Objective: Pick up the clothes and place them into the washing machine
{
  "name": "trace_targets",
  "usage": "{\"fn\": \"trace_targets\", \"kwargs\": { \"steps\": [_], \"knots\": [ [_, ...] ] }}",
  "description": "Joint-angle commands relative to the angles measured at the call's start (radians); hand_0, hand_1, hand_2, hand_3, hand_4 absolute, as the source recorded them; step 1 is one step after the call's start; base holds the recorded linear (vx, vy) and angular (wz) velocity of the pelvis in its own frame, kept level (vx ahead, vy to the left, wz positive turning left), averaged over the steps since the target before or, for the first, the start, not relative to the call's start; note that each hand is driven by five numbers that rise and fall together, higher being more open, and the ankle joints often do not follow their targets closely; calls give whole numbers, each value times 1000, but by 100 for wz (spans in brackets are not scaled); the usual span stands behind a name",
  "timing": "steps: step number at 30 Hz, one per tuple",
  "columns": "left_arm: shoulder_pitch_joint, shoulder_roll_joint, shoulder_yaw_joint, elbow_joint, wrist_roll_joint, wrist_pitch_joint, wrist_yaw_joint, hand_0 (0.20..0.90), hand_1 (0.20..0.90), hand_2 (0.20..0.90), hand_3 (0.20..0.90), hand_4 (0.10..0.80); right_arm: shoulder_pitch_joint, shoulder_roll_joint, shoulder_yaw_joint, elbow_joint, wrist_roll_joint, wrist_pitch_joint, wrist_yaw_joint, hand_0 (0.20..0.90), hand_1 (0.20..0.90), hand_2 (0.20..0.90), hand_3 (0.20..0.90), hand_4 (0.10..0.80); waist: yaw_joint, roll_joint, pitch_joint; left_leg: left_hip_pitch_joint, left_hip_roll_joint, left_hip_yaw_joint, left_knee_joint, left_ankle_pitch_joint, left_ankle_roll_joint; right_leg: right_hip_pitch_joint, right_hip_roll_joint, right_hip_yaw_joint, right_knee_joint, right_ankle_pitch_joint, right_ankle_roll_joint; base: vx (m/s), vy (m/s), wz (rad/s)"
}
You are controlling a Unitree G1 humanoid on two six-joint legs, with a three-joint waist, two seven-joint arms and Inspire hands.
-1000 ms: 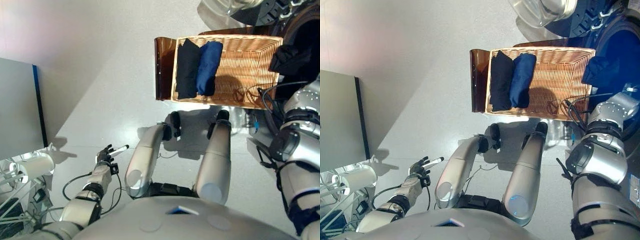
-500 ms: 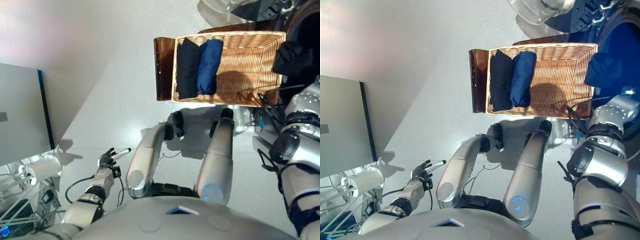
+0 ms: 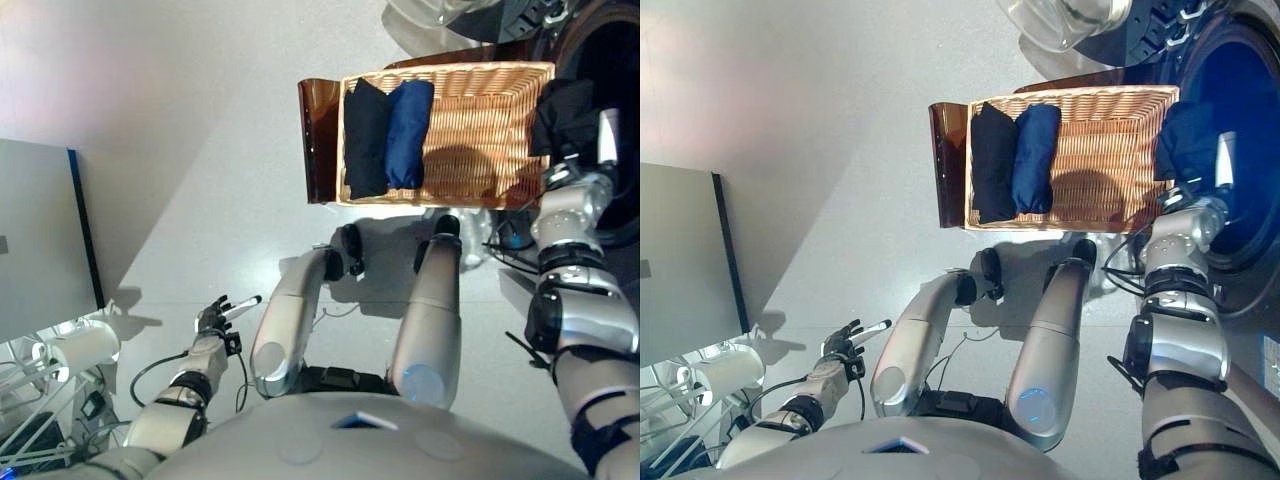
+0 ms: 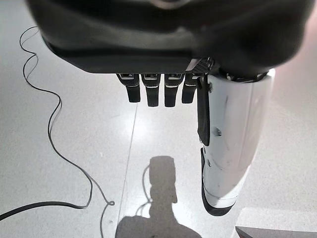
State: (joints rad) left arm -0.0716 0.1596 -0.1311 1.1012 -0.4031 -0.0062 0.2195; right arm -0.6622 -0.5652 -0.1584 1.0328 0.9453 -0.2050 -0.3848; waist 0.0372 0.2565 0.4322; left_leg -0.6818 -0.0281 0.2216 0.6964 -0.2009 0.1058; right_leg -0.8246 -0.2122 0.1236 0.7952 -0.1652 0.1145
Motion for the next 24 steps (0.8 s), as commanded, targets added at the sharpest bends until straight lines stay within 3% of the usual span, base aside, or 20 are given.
{"fn": "trace_targets", "kwargs": {
  "steps": [1, 5, 6, 7, 24],
  "knots": [
    [71, 98, 17, 76, 27, -11, 40, 900, 900, 900, 900, 800, 12, -15, 29, -98, -114, -30, 2, 200, 200, 200, 200, 300, -4, -48, -65, 3, 17, -24, -88, 44, -113, 78, -4, -1, -35, -64, -45, 0, 0, 0],
    [68, 105, 16, 76, 35, -13, 47, 900, 900, 900, 900, 800, -9, -40, 18, -54, -178, -14, -41, 200, 200, 200, 200, 300, -1, -47, -69, 2, 16, -24, -86, 43, -112, 79, -5, -1, -34, -62, -44, 0, 0, 0],
    [67, 107, 16, 74, 41, -14, 49, 900, 900, 900, 900, 800, -13, -46, 22, -46, -199, -3, -46, 667, 667, 667, 667, 633, 0, -47, -69, 2, 16, -24, -85, 43, -112, 78, -5, -1, -33, -61, -44, 0, 0, 0],
    [66, 109, 18, 74, 43, -15, 50, 900, 900, 900, 900, 800, -15, -54, 28, -39, -220, 7, -52, 900, 900, 900, 900, 800, 0, -48, -70, 3, 16, -24, -87, 43, -112, 78, -4, 0, -34, -60, -44, 0, 0, 0],
    [74, 127, 33, 51, 78, -30, 66, 900, 900, 900, 900, 800, -43, -117, 124, -27, -510, 96, -116, 900, 900, 900, 900, 800, 3, -50, -73, -2, 18, -21, -91, 49, -109, 76, -2, 4, -45, -45, -41, -1, 0, 0]
  ]
}}
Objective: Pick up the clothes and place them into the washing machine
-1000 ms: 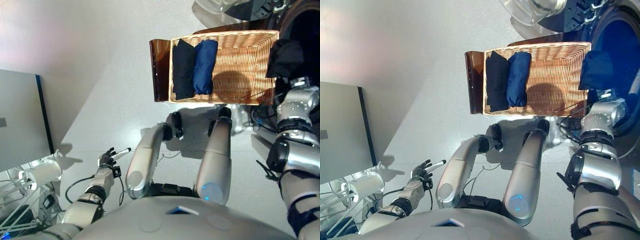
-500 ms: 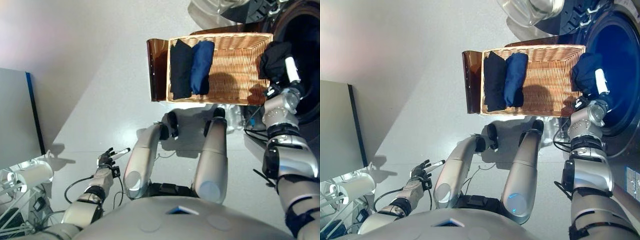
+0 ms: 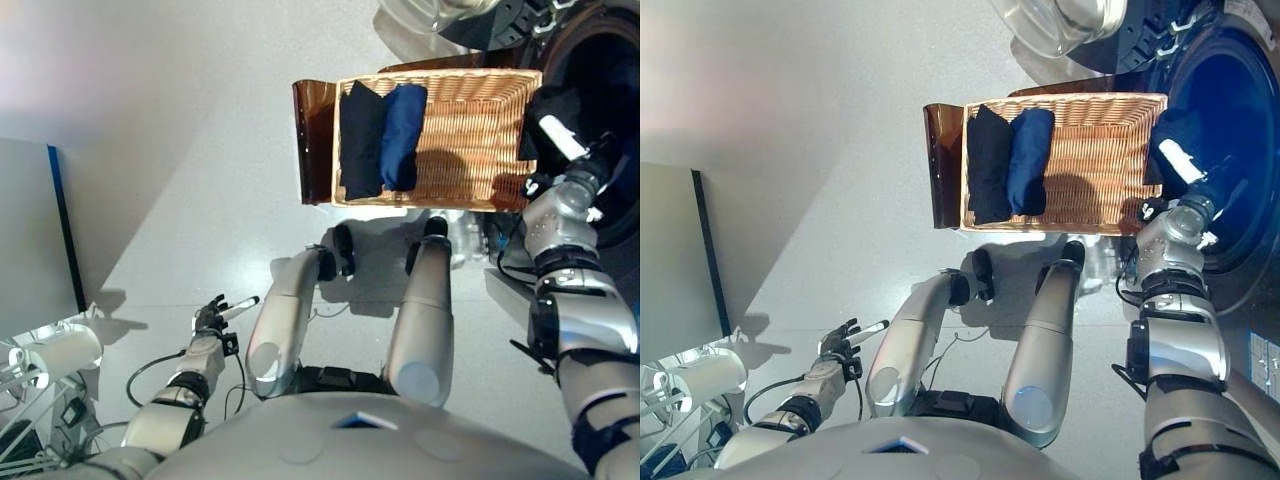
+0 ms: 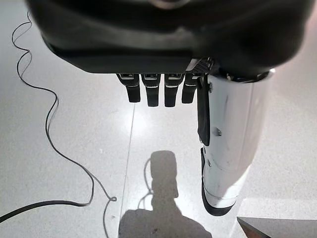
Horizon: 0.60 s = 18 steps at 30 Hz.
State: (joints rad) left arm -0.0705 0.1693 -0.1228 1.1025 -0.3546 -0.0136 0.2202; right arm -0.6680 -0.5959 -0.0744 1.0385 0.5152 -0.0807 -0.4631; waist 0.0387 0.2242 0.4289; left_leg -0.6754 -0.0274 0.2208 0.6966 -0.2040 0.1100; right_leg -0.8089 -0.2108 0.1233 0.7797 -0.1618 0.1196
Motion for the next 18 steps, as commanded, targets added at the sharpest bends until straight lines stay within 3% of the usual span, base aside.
{"fn": "trace_targets", "kwargs": {
  "steps": [1, 5, 11, 18],
  "knots": [
    [74, 118, 25, 49, 30, -23, 65, 900, 900, 900, 900, 800, -46, -89, 48, -28, -89, -22, -37, 900, 900, 900, 900, 800, 3, -19, -70, -10, 17, -20, -93, 54, -114, 61, -4, 4, -32, -47, -46, 0, 0, 0],
    [74, 123, 23, 46, 31, -29, 67, 900, 900, 900, 900, 800, -93, -115, 108, 17, -170, 14, -34, 900, 900, 900, 900, 800, 7, -20, -65, -21, 18, -21, -85, 56, -112, 56, -3, 5, -31, -45, -47, 0, 0, 0],
    [63, 139, 16, 36, 42, -32, 80, 900, 900, 900, 900, 800, -249, -166, 277, 172, -445, 161, -78, 900, 900, 900, 900, 800, 22, -12, -65, -24, 17, -23, -86, 61, -112, 50, -5, 4, -33, -37, -47, 0, 0, 0],
    [61, 141, 1, 14, 35, -45, 78, 900, 900, 900, 900, 800, -389, -169, 388, 285, -529, 203, -37, 900, 900, 900, 900, 800, 33, -6, -58, -35, 12, -27, -89, 69, -111, 47, -6, 1, -35, -31, -46, 0, 0, 0]
  ]
}}
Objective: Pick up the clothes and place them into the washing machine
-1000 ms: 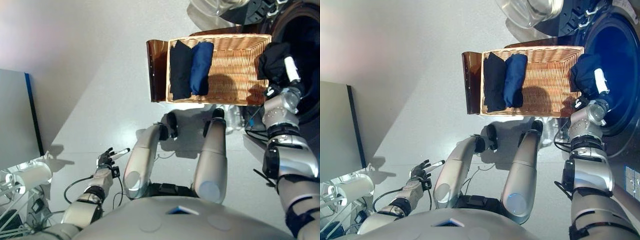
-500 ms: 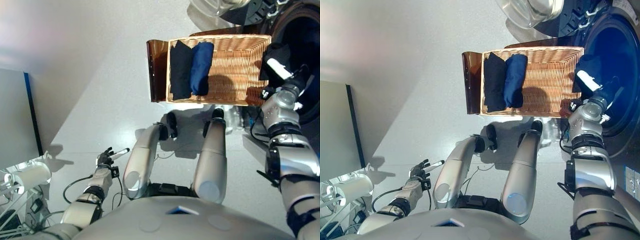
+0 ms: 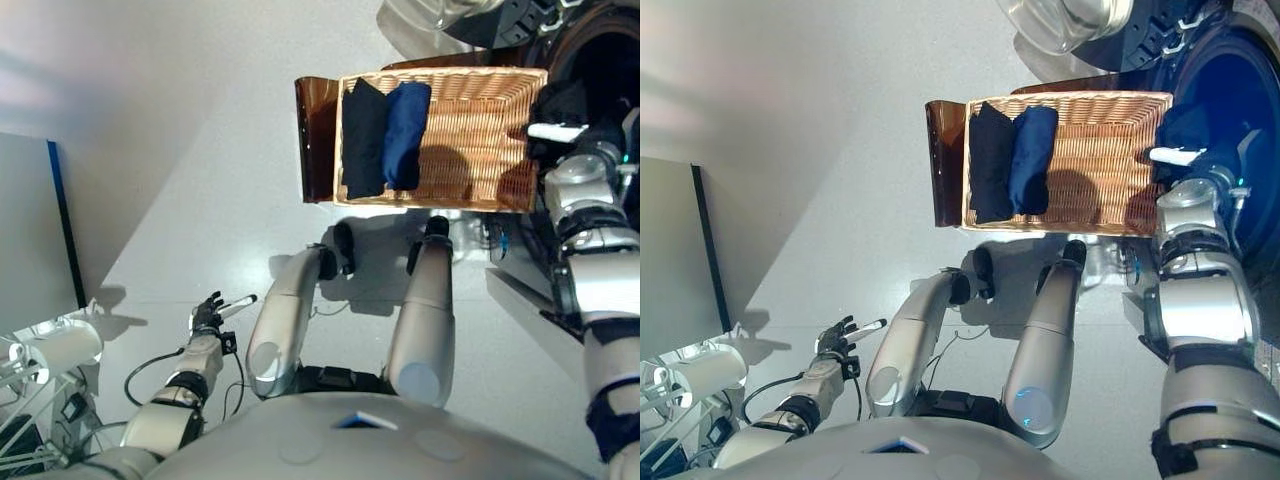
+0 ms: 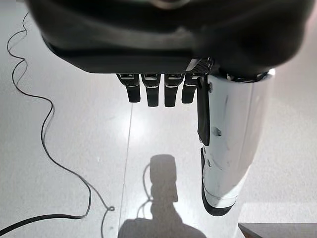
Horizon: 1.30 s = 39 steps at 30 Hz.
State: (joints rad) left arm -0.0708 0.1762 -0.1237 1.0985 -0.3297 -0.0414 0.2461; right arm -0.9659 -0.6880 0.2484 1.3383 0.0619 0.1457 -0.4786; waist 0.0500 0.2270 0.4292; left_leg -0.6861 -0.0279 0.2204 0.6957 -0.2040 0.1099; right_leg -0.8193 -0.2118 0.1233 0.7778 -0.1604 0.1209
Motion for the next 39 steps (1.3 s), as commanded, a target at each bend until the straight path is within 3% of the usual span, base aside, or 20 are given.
{"fn": "trace_targets", "kwargs": {
  "steps": [1, 23, 24, 25, 26, 39],
  "knots": [
    [60, 132, -1, 16, 7, -18, 51, 900, 900, 900, 900, 800, -98, -75, 70, -7, -78, -22, -20, 900, 900, 900, 900, 800, 23, -9, -57, -25, 12, -26, -90, 70, -111, 57, -4, 2, -35, -31, -47, 0, 0, 0],
    [17, 127, -9, 65, -6, 7, 51, 900, 900, 900, 900, 800, -118, -45, 90, 174, -104, 46, 77, 900, 900, 900, 900, 800, 27, -3, -40, -35, 10, -25, -72, 63, -111, 38, -8, 5, -15, -33, -48, 0, 0, 0],
    [16, 128, -10, 64, -5, 7, 47, 900, 900, 900, 900, 800, -121, -47, 93, 185, -110, 50, 87, 809, 809, 809, 809, 735, 28, -1, -39, -36, 10, -24, -71, 63, -111, 35, -8, 6, -12, -34, -48, 0, 0, 0],
    [16, 128, -10, 64, -5, 7, 47, 900, 900, 900, 900, 800, -122, -47, 94, 185, -110, 50, 87, 442, 442, 442, 442, 473, 28, -1, -39, -36, 10, -24, -71, 63, -111, 34, -8, 6, -12, -34, -48, 0, 0, 0],
    [15, 129, -12, 64, -5, 8, 44, 900, 900, 900, 900, 800, -124, -51, 96, 195, -116, 56, 95, 200, 200, 200, 200, 300, 28, 0, -39, -37, 10, -24, -70, 63, -110, 32, -9, 7, -10, -36, -49, 0, 0, 0],
    [2, 141, -5, 61, 3, 20, 24, 900, 900, 900, 900, 800, -108, -32, 87, 205, -108, 57, 139, 200, 200, 200, 200, 300, 37, 3, -43, -49, 7, -22, -55, 59, -107, 14, -9, 8, 10, -41, -50, 0, 0, 0]
  ]
}}
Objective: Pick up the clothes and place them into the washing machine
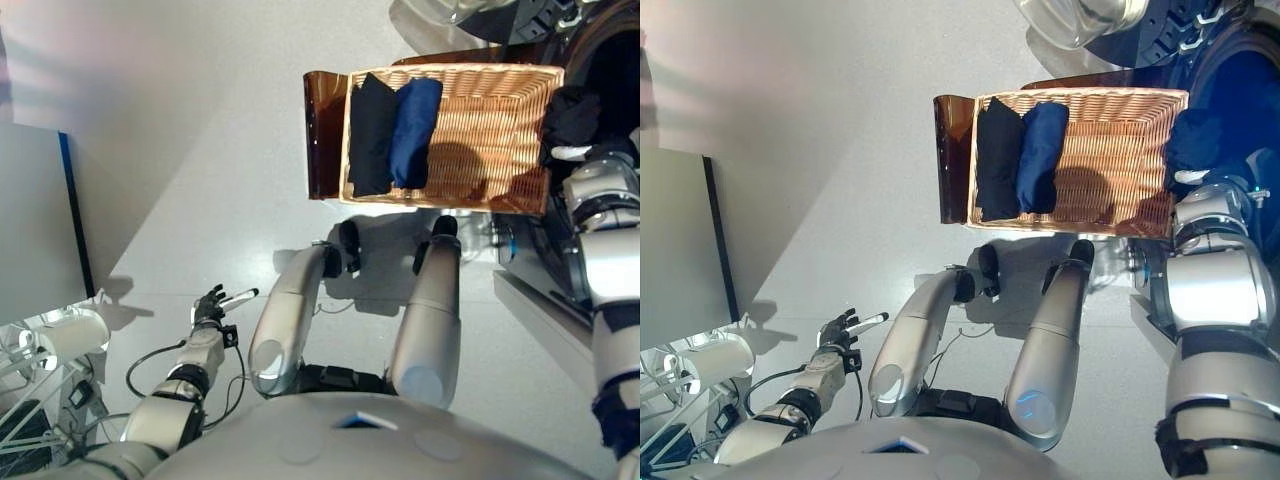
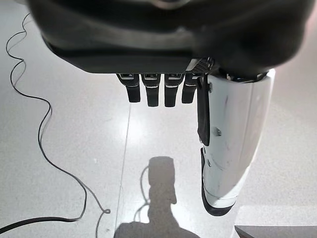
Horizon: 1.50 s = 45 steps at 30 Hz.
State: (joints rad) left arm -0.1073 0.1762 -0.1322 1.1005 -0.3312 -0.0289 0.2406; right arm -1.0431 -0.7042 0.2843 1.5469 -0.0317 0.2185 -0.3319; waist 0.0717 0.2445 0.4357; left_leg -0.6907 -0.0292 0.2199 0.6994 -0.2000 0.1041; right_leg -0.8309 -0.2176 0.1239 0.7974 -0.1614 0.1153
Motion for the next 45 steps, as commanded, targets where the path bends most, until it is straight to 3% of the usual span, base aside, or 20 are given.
{"fn": "trace_targets", "kwargs": {
  "steps": [1, 10, 14, 15, 18, 21, 24, 28, 31, 32, 38, 39, 45],
  "knots": [
    [36, 142, 4, 58, 4, 8, 29, 900, 900, 900, 900, 800, -31, -13, 50, -7, -13, -17, -7, 200, 200, 200, 200, 300, 16, -16, -50, -46, 8, -21, -56, 54, -102, 26, -1, 9, -8, -41, -45, 0, 0, 0],
    [39, 143, 10, 59, 7, 9, 30, 900, 900, 900, 900, 800, -22, -12, 31, -16, 12, -23, -25, 200, 200, 200, 200, 300, 15, -19, -51, -41, 10, -20, -60, 53, -102, 30, -1, 9, -10, -42, -45, 0, 0, 0],
    [47, 127, 25, 59, -4, 3, 52, 900, 900, 900, 900, 800, 53, 10, -204, -128, 360, -165, -149, 200, 200, 200, 200, 300, 2, -15, -47, -34, 9, -17, -62, 48, -102, 37, 3, 12, -12, -50, -45, -1, 11, 0],
    [50, 125, 30, 58, -7, 0, 58, 900, 900, 900, 900, 800, 84, 26, -278, -171, 477, -220, -177, 200, 200, 200, 200, 300, -2, -13, -44, -42, 13, -9, -72, 75, -93, 27, 4, 11, -22, -23, -47, -66, 34, -1],
    [66, 118, 28, 45, -8, -8, 69, 900, 900, 900, 900, 800, 166, 93, -419, -265, 715, -352, -191, 200, 200, 200, 200, 300, -9, -7, -44, -37, 11, -4, -70, 68, -92, 26, 4, 14, -16, -35, -47, 16, 21, -3],
    [78, 112, 22, 43, -13, -10, 73, 900, 900, 900, 900, 800, 197, 122, -487, -290, 865, -420, -176, 200, 200, 200, 200, 300, -6, -2, -54, -26, 7, -11, -60, 36, -101, 36, 3, 20, -4, -72, -45, 50, 10, -5],
    [81, 108, 18, 40, -18, -9, 72, 900, 900, 900, 900, 800, 213, 143, -521, -313, 954, -460, -159, 200, 200, 200, 200, 300, -5, 3, -54, -35, 10, -2, -65, 61, -93, 27, 1, 15, -9, -47, -47, -18, 7, -4],
    [84, 89, 12, 40, -32, -3, 73, 900, 900, 900, 900, 800, 238, 226, -634, -385, 1200, -590, -125, 200, 200, 200, 200, 300, -2, 16, -67, -22, 3, -11, -62, 37, -102, 42, -2, 19, -4, -77, -43, 42, 7, -3],
    [83, 85, 5, 44, -37, 0, 71, 900, 900, 900, 900, 800, 233, 246, -668, -392, 1288, -626, -102, 200, 200, 200, 200, 300, 2, 24, -69, -26, 4, -5, -70, 57, -95, 40, -5, 15, -11, -59, -45, -9, 12, -1],
    [82, 80, 3, 45, -39, 4, 69, 900, 900, 900, 900, 800, 230, 251, -695, -401, 1340, -651, -91, 200, 200, 200, 200, 300, 7, 26, -77, -15, -2, -15, -71, 39, -102, 52, -5, 19, -10, -82, -42, 116, 5, 0],
    [85, 73, 0, 45, -51, 11, 62, 900, 900, 900, 900, 800, 205, 214, -754, -462, 1421, -737, -106, 200, 200, 200, 200, 300, 7, 31, -88, -20, -2, -14, -76, 59, -96, 50, -5, 14, -13, -67, -45, 8, -2, 2],
    [84, 72, 0, 45, -51, 12, 62, 900, 900, 900, 900, 800, 204, 213, -754, -462, 1419, -738, -109, 200, 200, 200, 200, 300, 10, 30, -94, -12, -6, -23, -73, 39, -102, 58, -5, 18, -9, -87, -43, -49, 4, 2],
    [94, 66, -2, 44, -50, 13, 65, 900, 900, 900, 900, 800, 170, 116, -773, -550, 1367, -808, -191, 200, 200, 200, 200, 300, 4, 34, -105, -17, -5, -17, -80, 58, -97, 50, -7, 16, -13, -66, -40, -12, 3, 1]
  ]
}}
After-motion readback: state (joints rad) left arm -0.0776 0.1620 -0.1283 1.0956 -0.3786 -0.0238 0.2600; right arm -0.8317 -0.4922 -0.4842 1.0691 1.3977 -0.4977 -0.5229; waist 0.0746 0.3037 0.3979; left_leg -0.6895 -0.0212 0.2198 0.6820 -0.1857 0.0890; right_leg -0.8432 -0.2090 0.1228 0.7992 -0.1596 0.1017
